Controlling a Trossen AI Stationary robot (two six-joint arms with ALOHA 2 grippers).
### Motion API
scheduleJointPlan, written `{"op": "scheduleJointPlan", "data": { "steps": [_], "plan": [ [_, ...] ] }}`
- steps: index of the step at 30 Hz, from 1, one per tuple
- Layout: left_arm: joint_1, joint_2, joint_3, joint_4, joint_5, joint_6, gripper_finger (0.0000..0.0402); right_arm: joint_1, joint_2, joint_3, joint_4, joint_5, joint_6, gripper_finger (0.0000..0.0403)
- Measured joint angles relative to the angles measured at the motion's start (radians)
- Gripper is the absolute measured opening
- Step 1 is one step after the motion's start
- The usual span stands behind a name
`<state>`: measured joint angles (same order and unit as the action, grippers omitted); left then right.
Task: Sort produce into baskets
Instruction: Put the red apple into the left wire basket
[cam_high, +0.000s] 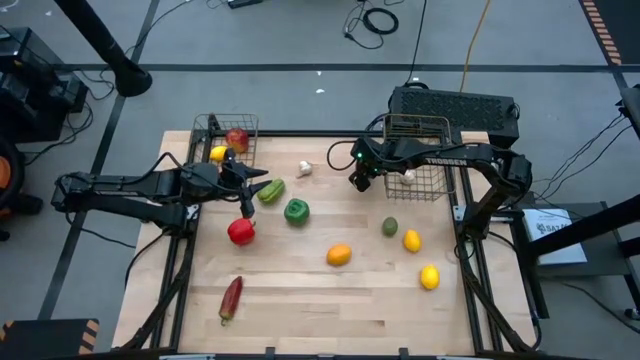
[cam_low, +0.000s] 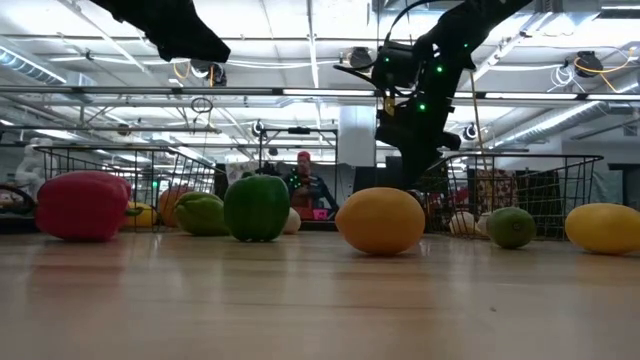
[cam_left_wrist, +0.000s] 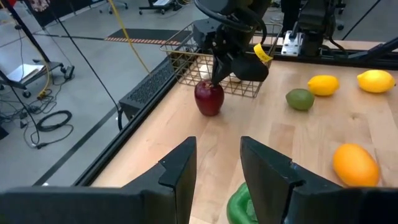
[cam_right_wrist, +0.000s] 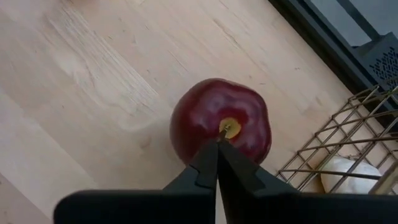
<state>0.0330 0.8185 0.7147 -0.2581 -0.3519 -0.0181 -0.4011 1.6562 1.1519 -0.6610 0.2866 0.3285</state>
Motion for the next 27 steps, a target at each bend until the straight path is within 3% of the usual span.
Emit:
{"op": "scheduleJointPlan", "data": {
  "steps": [7, 20, 27],
  "plan": [
    [0.000, 0.000, 0.000, 0.000, 0.000, 0.000, 0.0132, 0.000, 0.000, 0.000, 0.034, 0.001, 0.012, 0.0006],
    [0.000, 0.000, 0.000, -0.013, 0.000, 0.000, 0.0132, -0.001, 0.000, 0.000, 0.047, -0.002, 0.016, 0.0061],
    [0.000, 0.000, 0.000, -0.013, 0.000, -0.001, 0.0132, -0.001, 0.000, 0.000, 0.032, -0.005, 0.016, 0.0061]
  ]
}}
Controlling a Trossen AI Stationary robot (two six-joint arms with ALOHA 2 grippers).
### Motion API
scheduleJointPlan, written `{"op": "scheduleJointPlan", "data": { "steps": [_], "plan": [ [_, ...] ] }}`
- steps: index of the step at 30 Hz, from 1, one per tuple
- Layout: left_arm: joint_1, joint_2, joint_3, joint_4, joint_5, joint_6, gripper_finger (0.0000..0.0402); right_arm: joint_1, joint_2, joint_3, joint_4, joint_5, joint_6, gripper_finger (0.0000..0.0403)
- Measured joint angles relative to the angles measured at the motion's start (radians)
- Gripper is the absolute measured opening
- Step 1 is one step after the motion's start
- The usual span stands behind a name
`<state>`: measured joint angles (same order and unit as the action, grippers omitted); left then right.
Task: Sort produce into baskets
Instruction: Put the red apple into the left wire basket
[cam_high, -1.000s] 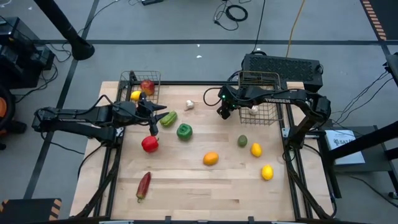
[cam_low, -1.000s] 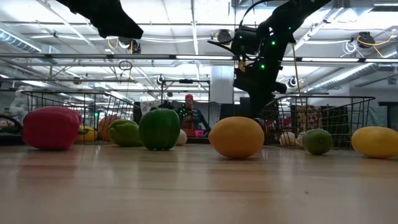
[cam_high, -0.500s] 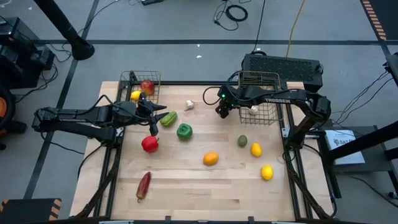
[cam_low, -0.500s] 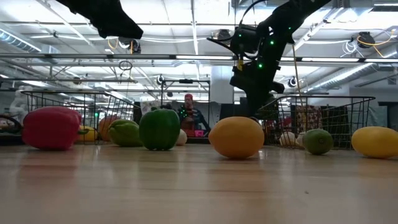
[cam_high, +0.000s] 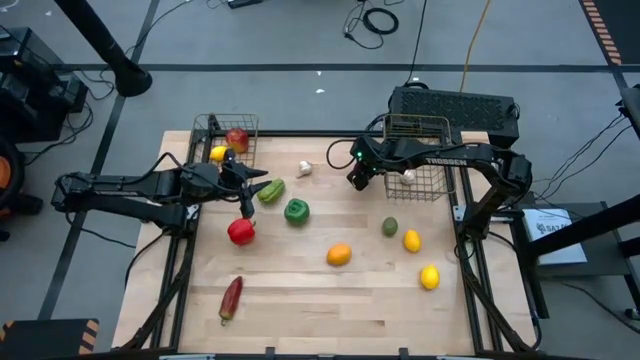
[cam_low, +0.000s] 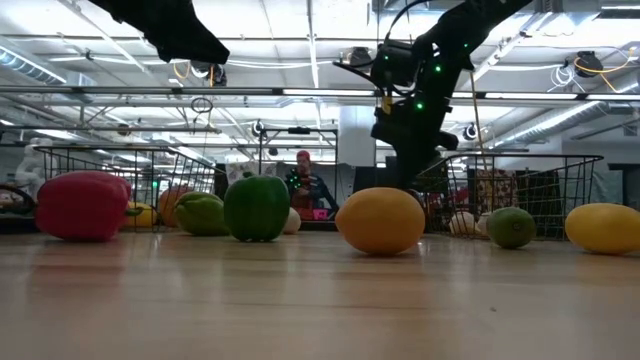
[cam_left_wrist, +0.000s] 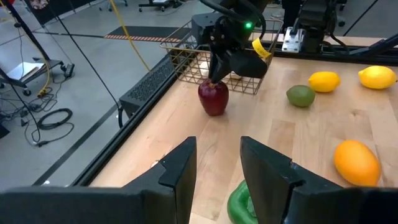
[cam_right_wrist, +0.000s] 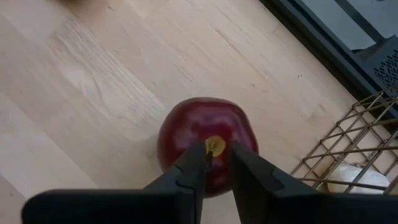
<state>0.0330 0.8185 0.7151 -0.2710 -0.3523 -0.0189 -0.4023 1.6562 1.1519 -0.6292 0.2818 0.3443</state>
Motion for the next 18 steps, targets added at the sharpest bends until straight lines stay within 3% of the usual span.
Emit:
{"op": "scheduleJointPlan", "data": {
  "steps": [9, 18],
  "plan": [
    [0.000, 0.000, 0.000, 0.000, 0.000, 0.000, 0.0132, 0.000, 0.000, 0.000, -0.019, 0.000, -0.009, 0.0004],
    [0.000, 0.000, 0.000, 0.000, -0.001, 0.000, 0.0132, 0.001, 0.000, 0.000, 0.012, 0.001, -0.030, 0.0037]
  ]
}}
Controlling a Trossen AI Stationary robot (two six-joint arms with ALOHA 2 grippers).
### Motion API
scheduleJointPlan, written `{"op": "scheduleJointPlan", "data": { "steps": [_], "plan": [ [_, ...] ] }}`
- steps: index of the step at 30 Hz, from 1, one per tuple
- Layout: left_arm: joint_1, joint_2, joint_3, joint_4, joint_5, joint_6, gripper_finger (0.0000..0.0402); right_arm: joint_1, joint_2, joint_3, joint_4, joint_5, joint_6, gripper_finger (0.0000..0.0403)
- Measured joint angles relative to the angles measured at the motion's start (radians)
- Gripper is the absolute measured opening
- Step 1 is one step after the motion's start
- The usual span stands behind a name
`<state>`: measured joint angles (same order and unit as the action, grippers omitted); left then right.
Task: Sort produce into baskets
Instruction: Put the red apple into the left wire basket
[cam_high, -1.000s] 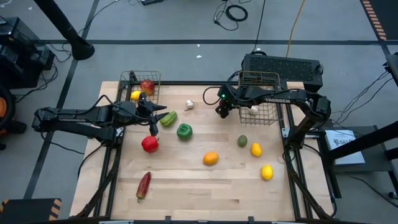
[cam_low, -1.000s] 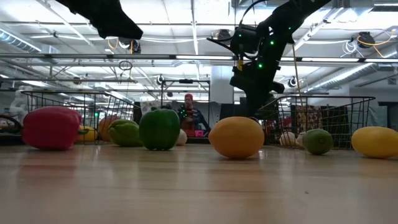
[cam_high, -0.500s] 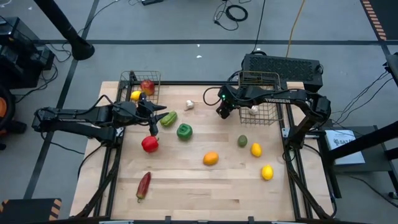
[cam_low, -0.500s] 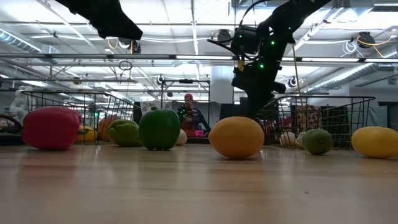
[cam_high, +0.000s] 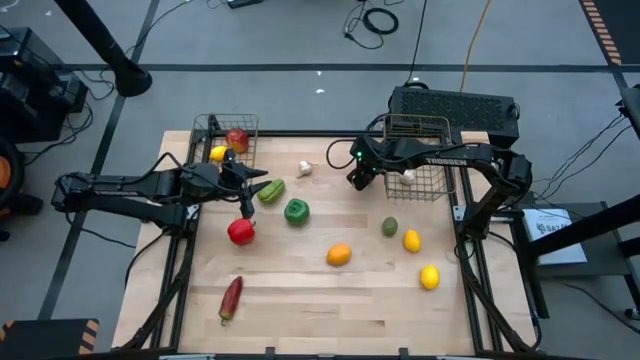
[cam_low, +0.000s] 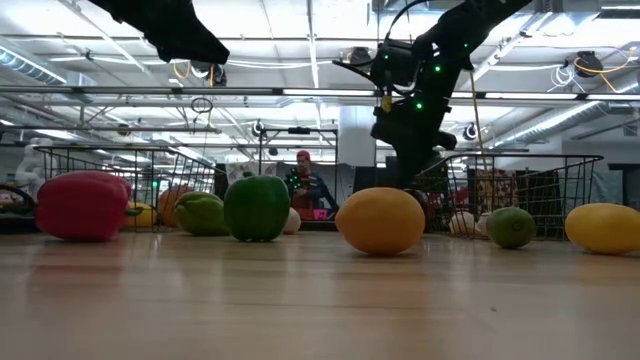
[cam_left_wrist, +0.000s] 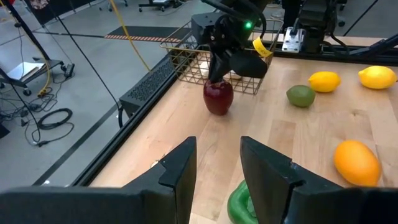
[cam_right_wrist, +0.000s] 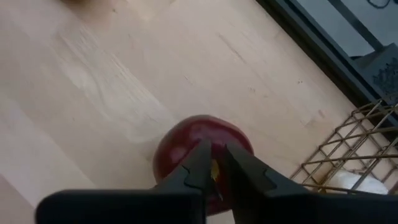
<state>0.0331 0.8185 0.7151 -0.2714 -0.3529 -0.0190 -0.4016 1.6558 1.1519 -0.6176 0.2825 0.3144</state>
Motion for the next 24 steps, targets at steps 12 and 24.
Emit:
{"op": "scheduleJointPlan", "data": {
  "steps": [12, 24],
  "plan": [
    [0.000, 0.000, 0.000, -0.009, 0.000, -0.001, 0.0132, 0.017, -0.041, 0.000, -0.129, 0.001, -0.098, 0.0106],
    [0.000, 0.000, 0.000, -0.008, 0.000, -0.002, 0.0132, 0.017, -0.041, 0.000, -0.111, -0.023, -0.155, 0.0110]
  ]
}}
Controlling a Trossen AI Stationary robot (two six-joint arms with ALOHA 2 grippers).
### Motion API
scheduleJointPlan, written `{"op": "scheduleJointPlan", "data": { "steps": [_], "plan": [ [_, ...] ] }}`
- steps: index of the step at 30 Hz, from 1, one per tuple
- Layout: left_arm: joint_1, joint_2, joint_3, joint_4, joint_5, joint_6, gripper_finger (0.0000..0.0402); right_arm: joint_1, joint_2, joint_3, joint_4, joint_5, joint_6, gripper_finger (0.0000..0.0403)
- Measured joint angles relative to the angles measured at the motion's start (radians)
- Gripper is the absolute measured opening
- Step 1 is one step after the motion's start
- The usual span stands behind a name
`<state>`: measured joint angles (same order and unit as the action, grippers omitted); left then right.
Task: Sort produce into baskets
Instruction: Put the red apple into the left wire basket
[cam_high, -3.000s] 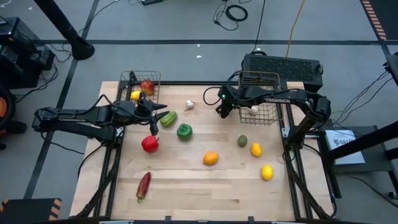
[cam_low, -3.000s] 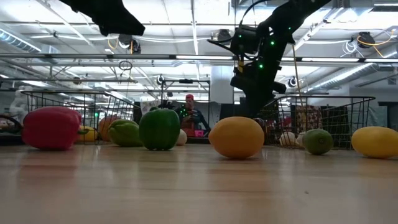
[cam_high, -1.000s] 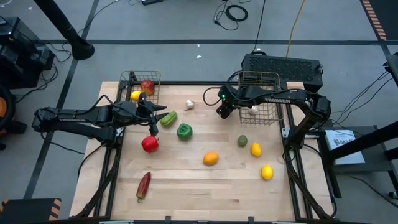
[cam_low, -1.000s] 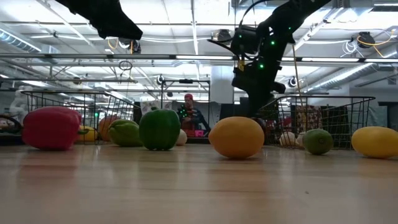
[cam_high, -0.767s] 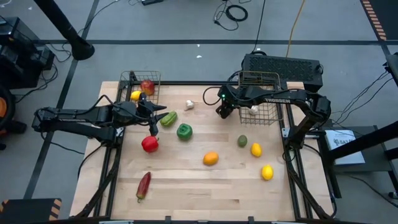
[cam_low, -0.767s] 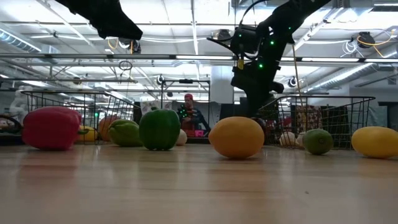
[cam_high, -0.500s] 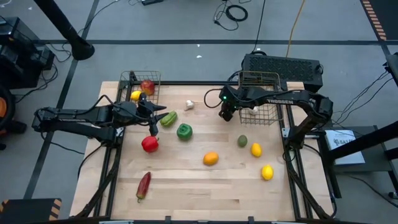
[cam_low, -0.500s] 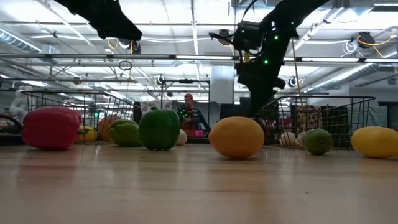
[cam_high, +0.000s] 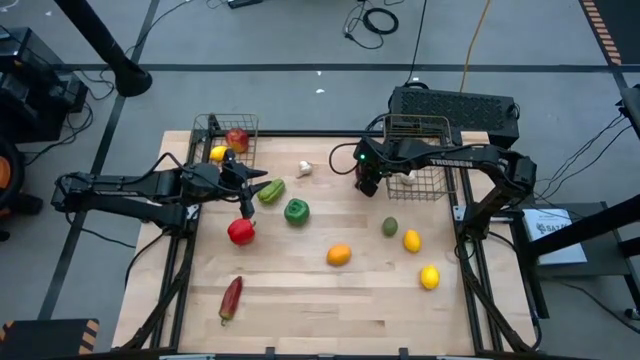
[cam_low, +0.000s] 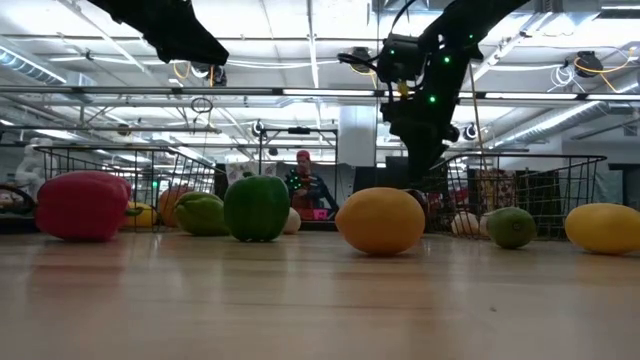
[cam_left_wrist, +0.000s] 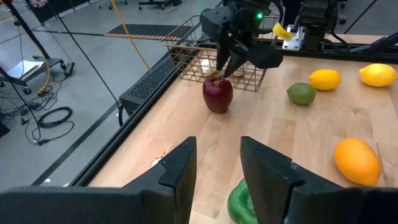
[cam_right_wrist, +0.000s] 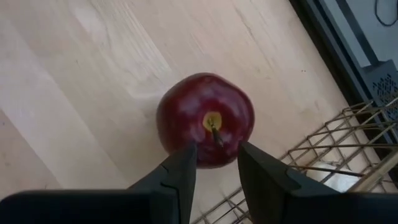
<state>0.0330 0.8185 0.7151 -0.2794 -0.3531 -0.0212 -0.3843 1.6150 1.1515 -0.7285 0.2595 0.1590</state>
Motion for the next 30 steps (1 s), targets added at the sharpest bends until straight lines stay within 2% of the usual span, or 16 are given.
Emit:
{"op": "scheduleJointPlan", "data": {
  "steps": [5, 19, 30],
  "plan": [
    [0.000, 0.000, 0.000, 0.000, 0.000, 0.000, 0.0132, 0.000, 0.000, 0.000, 0.000, 0.000, -0.023, 0.0106],
    [0.000, 0.000, 0.000, 0.019, 0.000, 0.001, 0.0132, 0.000, 0.036, 0.000, 0.006, -0.004, -0.039, 0.0066],
    [0.000, 0.000, 0.000, 0.018, 0.000, 0.002, 0.0132, 0.007, 0.036, 0.000, 0.022, -0.004, -0.035, 0.0012]
  ]
}}
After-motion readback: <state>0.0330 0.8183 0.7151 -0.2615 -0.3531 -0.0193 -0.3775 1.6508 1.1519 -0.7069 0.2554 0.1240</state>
